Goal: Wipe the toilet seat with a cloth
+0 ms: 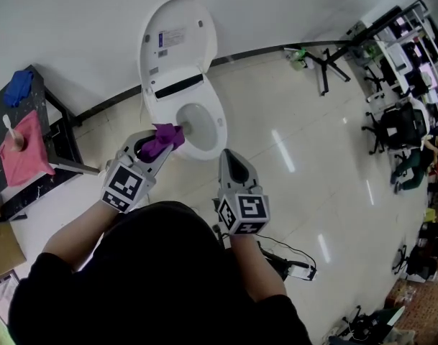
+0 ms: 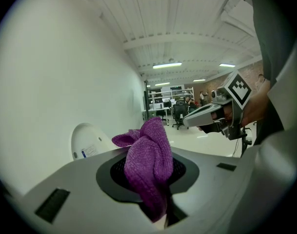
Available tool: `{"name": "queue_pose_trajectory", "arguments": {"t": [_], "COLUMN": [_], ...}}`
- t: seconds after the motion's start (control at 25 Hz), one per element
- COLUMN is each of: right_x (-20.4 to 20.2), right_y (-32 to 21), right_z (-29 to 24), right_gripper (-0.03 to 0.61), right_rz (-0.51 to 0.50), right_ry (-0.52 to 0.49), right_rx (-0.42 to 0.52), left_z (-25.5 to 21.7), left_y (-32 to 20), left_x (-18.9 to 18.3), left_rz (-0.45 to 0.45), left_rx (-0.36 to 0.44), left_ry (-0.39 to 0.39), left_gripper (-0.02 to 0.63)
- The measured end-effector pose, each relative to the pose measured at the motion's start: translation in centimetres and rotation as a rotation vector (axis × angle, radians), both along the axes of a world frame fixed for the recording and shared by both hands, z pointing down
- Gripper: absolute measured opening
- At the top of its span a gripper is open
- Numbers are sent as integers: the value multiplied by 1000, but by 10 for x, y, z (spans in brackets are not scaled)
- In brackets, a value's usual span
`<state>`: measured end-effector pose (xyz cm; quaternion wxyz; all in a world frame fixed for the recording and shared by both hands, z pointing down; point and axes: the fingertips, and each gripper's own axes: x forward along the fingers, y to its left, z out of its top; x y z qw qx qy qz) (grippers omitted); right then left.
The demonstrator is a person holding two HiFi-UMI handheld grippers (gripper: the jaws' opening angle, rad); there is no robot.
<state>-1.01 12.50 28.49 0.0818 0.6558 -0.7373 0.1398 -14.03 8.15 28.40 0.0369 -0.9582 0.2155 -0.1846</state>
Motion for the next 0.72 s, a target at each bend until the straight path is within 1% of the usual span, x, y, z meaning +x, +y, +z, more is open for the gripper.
{"name": "queue_pose_trajectory", "arguments": {"t": [0.24, 0.72], "right_x": [2, 2], "right_y": [11, 12], "right_z": [0, -5], "right_gripper": [15, 15], "right_rz": [-27, -18], "right_ry": [16, 22], "right_rx": [3, 16], "left_z": [-5, -4], "left_y": [7, 9], "left_x": [9, 12], "left_rz": [-10, 9], "left_rx": [12, 19], "left_ry": [7, -7], "left_gripper": [94, 94]}}
